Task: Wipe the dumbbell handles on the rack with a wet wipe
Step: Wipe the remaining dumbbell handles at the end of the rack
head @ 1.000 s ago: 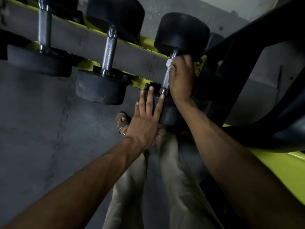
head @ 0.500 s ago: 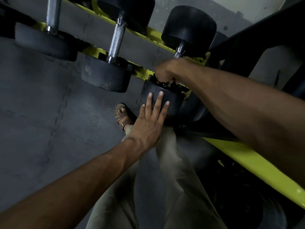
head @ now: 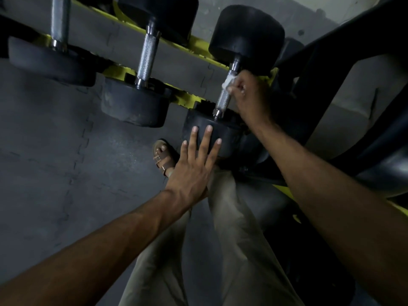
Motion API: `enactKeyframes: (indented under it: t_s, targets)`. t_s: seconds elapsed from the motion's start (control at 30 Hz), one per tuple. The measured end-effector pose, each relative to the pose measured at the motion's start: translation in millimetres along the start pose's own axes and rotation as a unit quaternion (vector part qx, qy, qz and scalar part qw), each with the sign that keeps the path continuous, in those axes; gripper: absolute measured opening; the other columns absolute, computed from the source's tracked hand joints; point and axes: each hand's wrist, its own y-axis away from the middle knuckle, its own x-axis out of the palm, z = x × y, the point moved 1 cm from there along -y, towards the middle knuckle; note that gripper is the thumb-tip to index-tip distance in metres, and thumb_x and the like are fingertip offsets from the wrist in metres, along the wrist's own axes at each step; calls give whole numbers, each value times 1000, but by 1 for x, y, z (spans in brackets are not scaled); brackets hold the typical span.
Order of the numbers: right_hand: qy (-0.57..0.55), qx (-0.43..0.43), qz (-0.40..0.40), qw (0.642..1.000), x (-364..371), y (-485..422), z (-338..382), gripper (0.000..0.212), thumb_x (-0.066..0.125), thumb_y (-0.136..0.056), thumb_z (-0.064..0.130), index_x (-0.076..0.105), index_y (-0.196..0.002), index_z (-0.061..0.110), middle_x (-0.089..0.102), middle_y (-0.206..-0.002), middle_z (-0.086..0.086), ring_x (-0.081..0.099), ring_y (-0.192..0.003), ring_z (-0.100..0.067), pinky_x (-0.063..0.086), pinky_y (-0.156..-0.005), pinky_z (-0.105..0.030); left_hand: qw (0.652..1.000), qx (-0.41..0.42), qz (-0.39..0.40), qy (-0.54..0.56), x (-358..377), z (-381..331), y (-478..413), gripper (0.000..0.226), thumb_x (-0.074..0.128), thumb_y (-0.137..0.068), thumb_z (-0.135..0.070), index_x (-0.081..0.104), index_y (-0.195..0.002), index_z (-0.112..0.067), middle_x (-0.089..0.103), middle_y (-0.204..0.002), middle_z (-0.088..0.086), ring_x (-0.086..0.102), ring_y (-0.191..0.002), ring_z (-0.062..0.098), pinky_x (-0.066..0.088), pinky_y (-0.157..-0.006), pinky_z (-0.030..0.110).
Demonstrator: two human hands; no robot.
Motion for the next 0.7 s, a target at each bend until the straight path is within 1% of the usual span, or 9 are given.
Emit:
enactKeyframes:
  t_s: [0.07,0.17,0.23,0.3,0.37,0.4,0.5,0.6,0.7]
  targets:
    - [-74,117,-30,990,13,9,0,15,60,-93,34,60,-92,20,69,-90,1,65,-85,-24,50,-71,-40,1000,3,4,-5,0,0,0,109,54,-98,-42,-28,-159,-4,-43,-156,33,-24,-150,59,14,-127,64]
    - [-140,244,41,959,33,34,7,30,48,-97,36,66,-86,14,71,-86,-8,65,-80,-28,45,-68,-35,1000,-2,9,-7,-1,-2,-1,107,50,-100,-42,-33,-157,-5,-44,-156,33,-26,-149,59,12,-127,64]
    - [-279,345,38,895,33,25,5,28,50,-92,31,59,-70,16,61,-65,-2,56,-58,-21,41,-57,-31,1000,-3,9,-15,0,-3,-1,108,49,-101,-43,-36,-154,-4,-44,-155,33,-26,-149,60,12,-127,64]
    - [-410,401,51,818,27,-3,1,18,52,-89,28,63,-84,14,59,-72,-4,58,-55,-17,44,-52,-24,1000,-3,13,-18,1,-4,-1,107,47,-103,-44,-38,-152,-3,-44,-155,34,-25,-148,61,11,-127,64]
    - [-507,410,9,759,26,-29,0,41,46,-92,35,64,-109,3,65,-98,-14,70,-103,-29,56,-87,-40,1000,-2,9,-22,3,-3,-2,105,46,-104,-42,-39,-152,-2,-43,-155,35,-24,-148,62,11,-127,65]
    - [-558,421,-2,715,26,-34,3,44,38,-98,36,63,-110,2,65,-105,-18,60,-124,-33,46,-104,-47,1000,-3,5,-22,4,-2,-3,106,47,-104,-43,-39,-152,-2,-43,-155,35,-24,-148,62,10,-127,65]
    - [-681,424,-13,597,31,-32,10,46,26,-106,34,63,-104,6,67,-104,-20,59,-120,-32,38,-102,-50,1000,2,16,-20,4,-2,-3,110,49,-103,-44,-43,-149,-3,-45,-154,34,-25,-148,62,9,-127,66]
    - [-648,380,-36,659,31,-19,16,31,41,-105,26,65,-97,9,71,-82,-10,67,-79,-21,49,-76,-35,999,4,31,-18,0,-1,-2,117,53,-101,-50,-44,-149,-4,-47,-153,34,-27,-147,61,9,-127,66]
    - [-429,278,-163,844,32,-3,10,18,64,-92,17,68,-75,16,61,-64,5,54,-62,-11,42,-61,-29,999,2,26,-22,2,-1,-3,126,59,-97,-60,-41,-151,-3,-45,-154,35,-25,-148,62,13,-127,65]
